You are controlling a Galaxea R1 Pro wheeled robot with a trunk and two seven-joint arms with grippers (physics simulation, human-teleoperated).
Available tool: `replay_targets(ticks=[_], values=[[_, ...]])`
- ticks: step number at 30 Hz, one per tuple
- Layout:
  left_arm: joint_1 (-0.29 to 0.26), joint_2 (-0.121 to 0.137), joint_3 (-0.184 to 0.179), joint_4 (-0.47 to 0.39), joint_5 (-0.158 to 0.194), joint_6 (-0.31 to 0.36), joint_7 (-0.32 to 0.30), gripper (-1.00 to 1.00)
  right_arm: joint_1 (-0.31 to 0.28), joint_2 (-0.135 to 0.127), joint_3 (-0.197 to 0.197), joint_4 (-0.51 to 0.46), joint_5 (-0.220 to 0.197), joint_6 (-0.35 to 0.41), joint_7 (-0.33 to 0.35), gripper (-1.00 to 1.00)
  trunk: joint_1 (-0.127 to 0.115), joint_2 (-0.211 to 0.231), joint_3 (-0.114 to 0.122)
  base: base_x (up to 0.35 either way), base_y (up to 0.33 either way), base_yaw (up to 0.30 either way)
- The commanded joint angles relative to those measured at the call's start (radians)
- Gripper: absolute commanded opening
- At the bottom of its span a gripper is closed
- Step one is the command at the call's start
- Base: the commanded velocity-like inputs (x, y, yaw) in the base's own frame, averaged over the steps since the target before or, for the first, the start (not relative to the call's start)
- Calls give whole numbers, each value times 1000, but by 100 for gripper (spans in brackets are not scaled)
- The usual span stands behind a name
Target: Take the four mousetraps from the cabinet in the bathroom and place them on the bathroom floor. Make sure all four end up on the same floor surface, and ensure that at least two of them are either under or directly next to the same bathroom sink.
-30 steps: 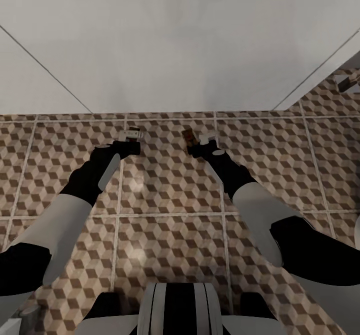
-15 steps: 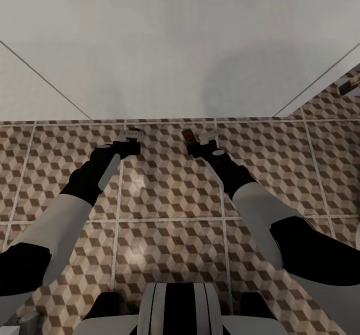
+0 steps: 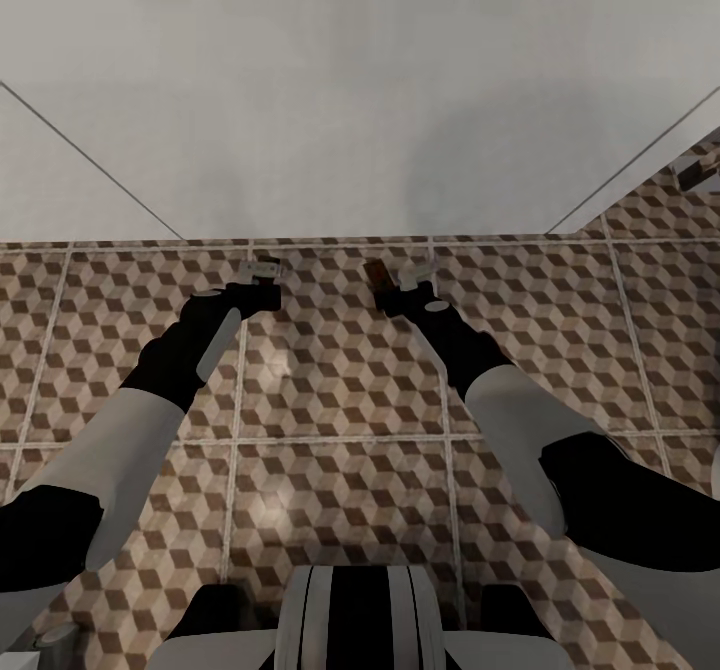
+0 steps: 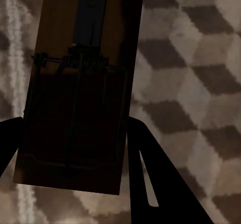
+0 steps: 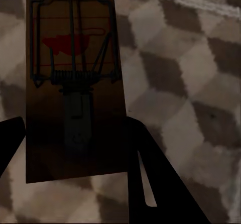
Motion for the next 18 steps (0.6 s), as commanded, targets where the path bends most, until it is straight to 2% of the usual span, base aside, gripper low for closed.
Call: replay_targets(ticks=[1,11,18], values=[[0,1,-4,-1,4,4,4,-100,0,0,2,3,7,7,-1,-100,0,0,0,0,0,0],[0,1,-4,34,3,-1,2,-100,-1,0,4,57,8,7,-6,-100,0,0,0,0,0,0],[0,-1,-4,81,4,-72,1,-100,-1,0,4,78,9,7,-7,-100,0,0,0,0,0,0]])
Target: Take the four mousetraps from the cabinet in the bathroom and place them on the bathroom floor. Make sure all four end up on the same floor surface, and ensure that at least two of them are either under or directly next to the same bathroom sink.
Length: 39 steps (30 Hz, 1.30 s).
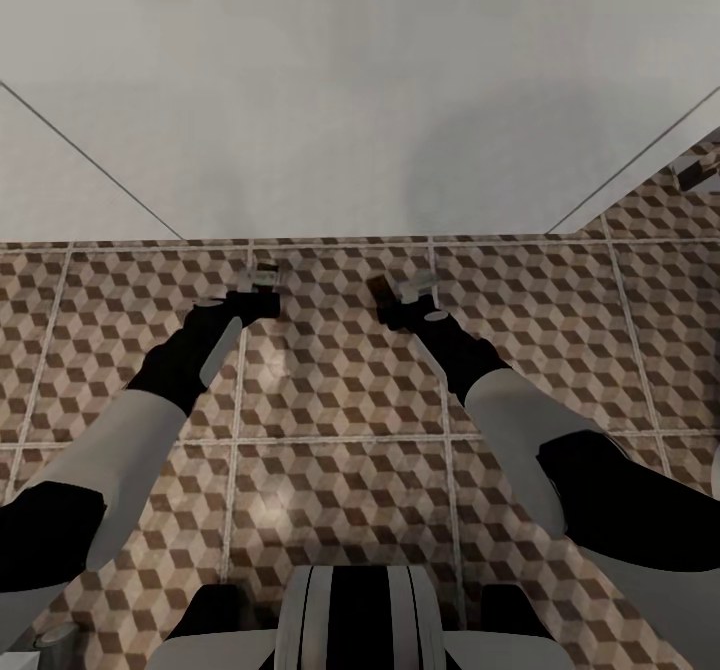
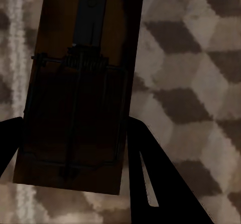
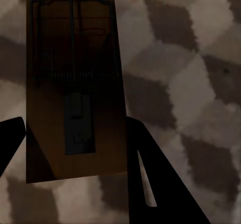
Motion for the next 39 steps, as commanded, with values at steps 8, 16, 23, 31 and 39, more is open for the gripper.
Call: replay_targets(ticks=[8,16,23,31,39], values=[[0,0,-4,42,3,-26,2,-100,0,0,3,0,7,7,-2,-100,0,0,0,0,0,0],[0,-4,-6,113,3,-141,2,-100,0,0,3,0,8,7,-3,-100,0,0,0,0,0,0],[0,-6,-8,175,1,-221,2,-100,0,0,6,1,10,7,-3,-100,0,0,0,0,0,0],[0,-6,-9,184,-1,-231,1,-100,0,0,10,0,19,7,-4,-100,0,0,0,0,0,0],[0,-6,-9,181,-1,-231,0,-100,0,0,27,-1,174,5,-24,-100,0,0,0,0,0,0]])
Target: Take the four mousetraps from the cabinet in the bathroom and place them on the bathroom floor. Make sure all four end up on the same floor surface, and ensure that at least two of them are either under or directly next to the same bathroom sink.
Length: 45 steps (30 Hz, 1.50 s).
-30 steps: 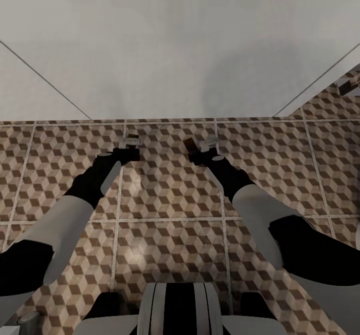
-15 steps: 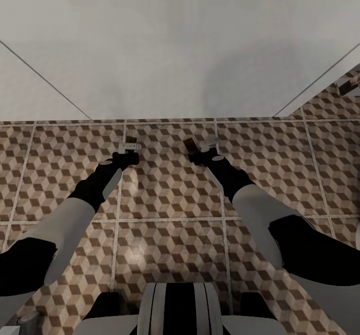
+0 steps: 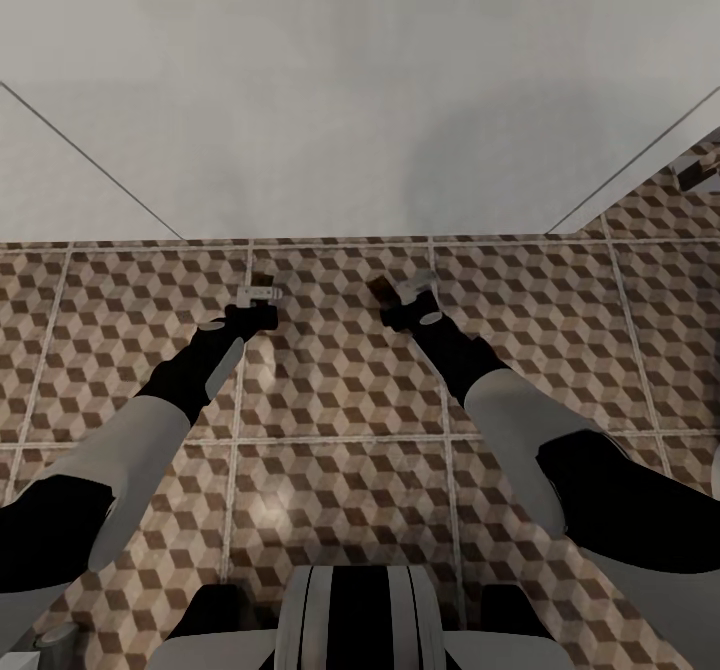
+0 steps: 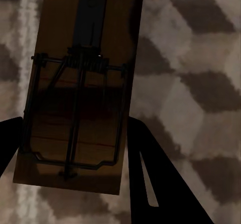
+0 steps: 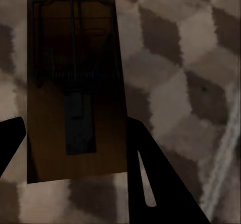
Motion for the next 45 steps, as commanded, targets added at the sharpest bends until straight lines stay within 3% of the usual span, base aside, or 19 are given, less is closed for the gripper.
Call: replay_targets(ticks=[1,10,45], values=[[0,2,-6,-2,5,5,4,-100,0,0,5,-1,23,7,-10,-100,0,0,0,0,0,0],[0,2,-6,-1,5,5,3,-100,-1,0,7,-3,53,-24,-43,-100,0,0,0,0,0,0],[0,1,-7,-8,6,6,3,-100,0,0,7,0,49,-116,-62,-100,0,0,0,0,0,0]])
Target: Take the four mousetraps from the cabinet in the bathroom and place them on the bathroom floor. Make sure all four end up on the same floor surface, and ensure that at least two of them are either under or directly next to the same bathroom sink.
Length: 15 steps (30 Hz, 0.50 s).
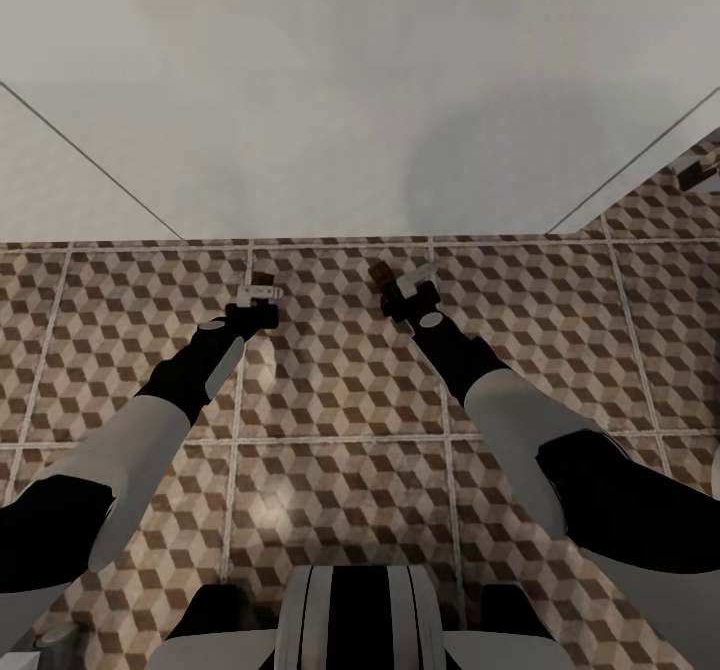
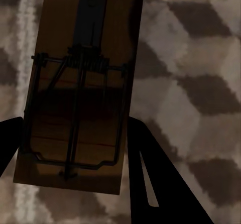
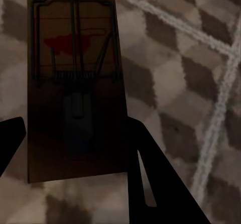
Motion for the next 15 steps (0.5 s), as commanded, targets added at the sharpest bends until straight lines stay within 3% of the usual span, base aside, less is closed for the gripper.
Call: replay_targets(ticks=[1,15], values=[[0,2,-6,-2,4,5,4,-100,0,0,5,0,9,5,-6,-100,0,0,0,5,0,0],[0,1,-6,-2,4,5,4,-100,0,0,5,3,9,1,-6,-100,0,0,0,26,0,0]])
